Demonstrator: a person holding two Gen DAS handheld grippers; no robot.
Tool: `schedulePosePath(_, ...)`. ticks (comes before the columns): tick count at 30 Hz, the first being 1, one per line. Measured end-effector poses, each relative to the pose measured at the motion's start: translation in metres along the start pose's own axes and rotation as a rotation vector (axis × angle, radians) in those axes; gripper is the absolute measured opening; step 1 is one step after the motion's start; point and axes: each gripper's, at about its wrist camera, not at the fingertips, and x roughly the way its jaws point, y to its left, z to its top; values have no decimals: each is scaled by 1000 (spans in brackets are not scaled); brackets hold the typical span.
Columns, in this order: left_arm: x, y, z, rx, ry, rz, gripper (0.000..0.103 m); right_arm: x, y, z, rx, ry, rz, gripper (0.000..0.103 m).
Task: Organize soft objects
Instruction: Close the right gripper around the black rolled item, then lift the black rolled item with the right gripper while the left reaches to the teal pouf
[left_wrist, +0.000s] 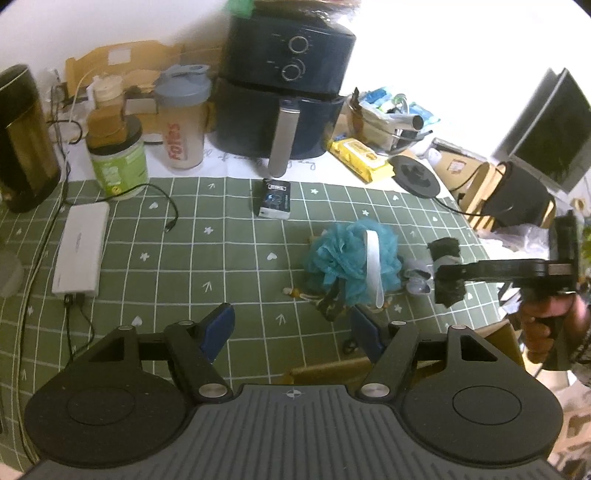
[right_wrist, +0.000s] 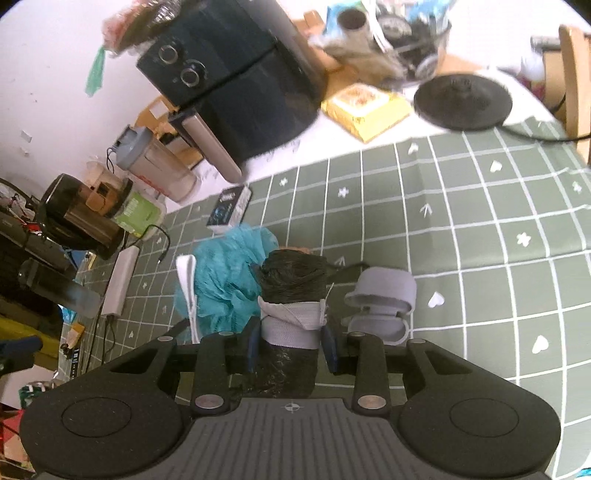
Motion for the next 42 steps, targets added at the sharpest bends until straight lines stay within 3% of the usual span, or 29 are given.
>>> schedulePosePath(11,20,-22,20,102,22,-36,69,-36,14,-13,-44,-93,-69,37)
schedulePosePath(25,62,-52,41,157,79,-126,68,-69,22,-33,-32,-164,-114,37)
schedulePosePath(38,137,-82,56,210,255,-137,41,-107,17,-52,23,-230,-134,37)
schedulePosePath(42,159,-85,56,199,319,-87,33,-118,11,-59,44,-247,-144,37)
